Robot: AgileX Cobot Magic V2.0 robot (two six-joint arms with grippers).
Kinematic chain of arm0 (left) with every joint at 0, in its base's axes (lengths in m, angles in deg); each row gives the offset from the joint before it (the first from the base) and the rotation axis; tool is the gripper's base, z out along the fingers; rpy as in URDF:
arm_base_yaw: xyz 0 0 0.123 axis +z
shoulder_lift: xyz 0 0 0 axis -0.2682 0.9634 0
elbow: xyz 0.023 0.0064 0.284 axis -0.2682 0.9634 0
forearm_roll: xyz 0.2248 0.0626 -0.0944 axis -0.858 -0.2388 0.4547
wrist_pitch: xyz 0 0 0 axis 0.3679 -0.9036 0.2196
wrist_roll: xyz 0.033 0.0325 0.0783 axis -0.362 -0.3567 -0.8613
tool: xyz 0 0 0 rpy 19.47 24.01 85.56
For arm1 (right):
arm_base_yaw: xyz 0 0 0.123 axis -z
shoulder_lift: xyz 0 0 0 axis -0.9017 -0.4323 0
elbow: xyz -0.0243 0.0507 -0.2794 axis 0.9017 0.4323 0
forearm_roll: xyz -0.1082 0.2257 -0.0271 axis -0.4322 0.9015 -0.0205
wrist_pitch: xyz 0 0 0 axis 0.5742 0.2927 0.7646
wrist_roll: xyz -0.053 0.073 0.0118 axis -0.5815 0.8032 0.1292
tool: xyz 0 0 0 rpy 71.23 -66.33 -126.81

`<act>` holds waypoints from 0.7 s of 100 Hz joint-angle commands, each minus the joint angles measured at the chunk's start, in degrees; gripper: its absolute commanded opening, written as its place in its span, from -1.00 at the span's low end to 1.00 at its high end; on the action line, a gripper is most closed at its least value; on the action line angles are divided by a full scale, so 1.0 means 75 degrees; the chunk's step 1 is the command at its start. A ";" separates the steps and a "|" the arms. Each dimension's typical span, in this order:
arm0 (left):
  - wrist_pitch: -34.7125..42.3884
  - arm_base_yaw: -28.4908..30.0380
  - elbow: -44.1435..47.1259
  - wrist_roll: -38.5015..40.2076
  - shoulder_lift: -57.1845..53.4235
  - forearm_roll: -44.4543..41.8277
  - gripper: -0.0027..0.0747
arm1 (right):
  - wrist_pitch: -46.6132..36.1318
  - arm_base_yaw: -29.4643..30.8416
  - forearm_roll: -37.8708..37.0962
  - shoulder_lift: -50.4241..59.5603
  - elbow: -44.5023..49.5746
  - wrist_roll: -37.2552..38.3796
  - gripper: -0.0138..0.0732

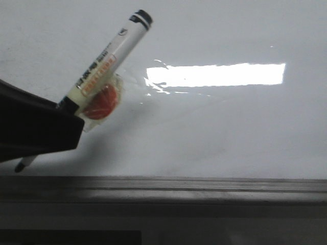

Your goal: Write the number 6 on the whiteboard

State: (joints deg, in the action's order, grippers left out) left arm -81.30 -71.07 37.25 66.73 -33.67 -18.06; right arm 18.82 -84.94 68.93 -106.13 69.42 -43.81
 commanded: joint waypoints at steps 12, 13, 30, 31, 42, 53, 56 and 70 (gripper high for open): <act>0.0582 -0.0380 -0.0188 -0.0009 -0.0091 -0.0574 -0.98 | -0.0385 -0.1189 0.0680 -0.0676 -0.0669 -0.0399 0.08; 0.0582 -0.0380 -0.0188 -0.0009 -0.0091 -0.0643 -0.98 | -0.0385 -0.1227 0.0680 -0.0723 -0.0671 -0.0399 0.11; 0.0968 -0.0380 -0.0188 -0.0009 -0.0091 -0.1363 -0.98 | -0.0724 -0.2035 0.0759 -0.1330 -0.0892 -0.0399 0.37; 0.1028 -0.0380 -0.0188 -0.0009 -0.0091 -0.1363 -0.98 | -0.0724 -0.2102 0.0759 -0.1356 -0.0889 -0.0399 0.37; 0.1371 -0.0380 -0.0188 -0.0009 -0.0091 -0.1841 -0.98 | -0.0996 -0.2671 0.0759 -0.1771 -0.1113 -0.0399 0.37; 0.1388 -0.0380 -0.0188 -0.0009 -0.0091 -0.2047 -0.98 | -0.1648 -0.3233 0.0792 -0.2245 -0.1294 -0.0399 0.37; 0.1408 -0.0380 -0.0188 -0.0009 -0.0091 -0.2047 -0.98 | -0.1828 -0.3432 0.0838 -0.2380 -0.1353 -0.0399 0.37; 0.1473 -0.0380 -0.0188 -0.0009 -0.0091 -0.2047 -0.98 | -0.2416 -0.4219 0.0983 -0.3168 -0.1685 -0.0399 0.37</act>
State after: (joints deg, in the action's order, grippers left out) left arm -75.18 -73.47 37.35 66.64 -33.67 -33.70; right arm 7.40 -113.47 74.83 -126.62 59.87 -46.15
